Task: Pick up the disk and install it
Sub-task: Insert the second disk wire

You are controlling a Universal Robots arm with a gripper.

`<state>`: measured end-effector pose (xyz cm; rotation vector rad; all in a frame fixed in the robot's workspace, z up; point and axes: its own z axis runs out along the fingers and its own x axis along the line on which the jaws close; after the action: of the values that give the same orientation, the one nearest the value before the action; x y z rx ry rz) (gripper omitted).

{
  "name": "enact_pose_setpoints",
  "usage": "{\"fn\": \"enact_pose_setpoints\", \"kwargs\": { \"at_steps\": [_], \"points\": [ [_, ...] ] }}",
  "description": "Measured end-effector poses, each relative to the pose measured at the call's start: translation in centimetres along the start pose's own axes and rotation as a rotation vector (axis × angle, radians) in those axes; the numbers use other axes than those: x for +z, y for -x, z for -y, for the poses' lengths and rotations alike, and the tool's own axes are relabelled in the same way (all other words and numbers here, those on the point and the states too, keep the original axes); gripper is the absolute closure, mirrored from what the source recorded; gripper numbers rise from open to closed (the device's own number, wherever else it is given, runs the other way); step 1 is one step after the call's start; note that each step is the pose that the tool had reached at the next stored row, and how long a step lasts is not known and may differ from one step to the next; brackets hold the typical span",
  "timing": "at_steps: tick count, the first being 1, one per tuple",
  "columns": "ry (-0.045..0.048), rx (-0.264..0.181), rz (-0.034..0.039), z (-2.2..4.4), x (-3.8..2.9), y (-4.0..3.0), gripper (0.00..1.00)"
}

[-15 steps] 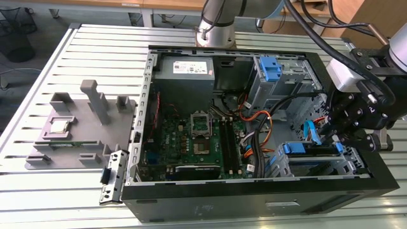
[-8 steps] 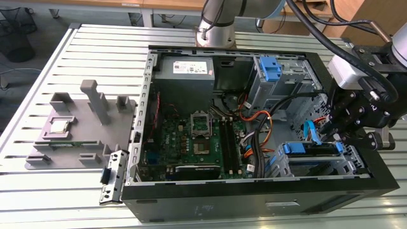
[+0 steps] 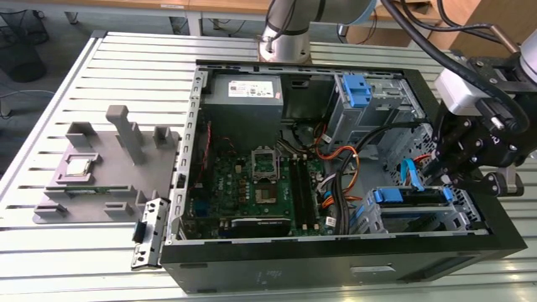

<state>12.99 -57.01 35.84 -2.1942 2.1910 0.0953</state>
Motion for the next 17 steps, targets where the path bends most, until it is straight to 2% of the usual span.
{"fn": "enact_pose_setpoints", "kwargs": {
  "at_steps": [8,17],
  "points": [
    [0.0000,0.000,0.0006,0.00,-0.06,0.13,0.77],
    [0.0000,0.000,0.0013,0.00,0.06,1.04,0.77]
  ]
}}
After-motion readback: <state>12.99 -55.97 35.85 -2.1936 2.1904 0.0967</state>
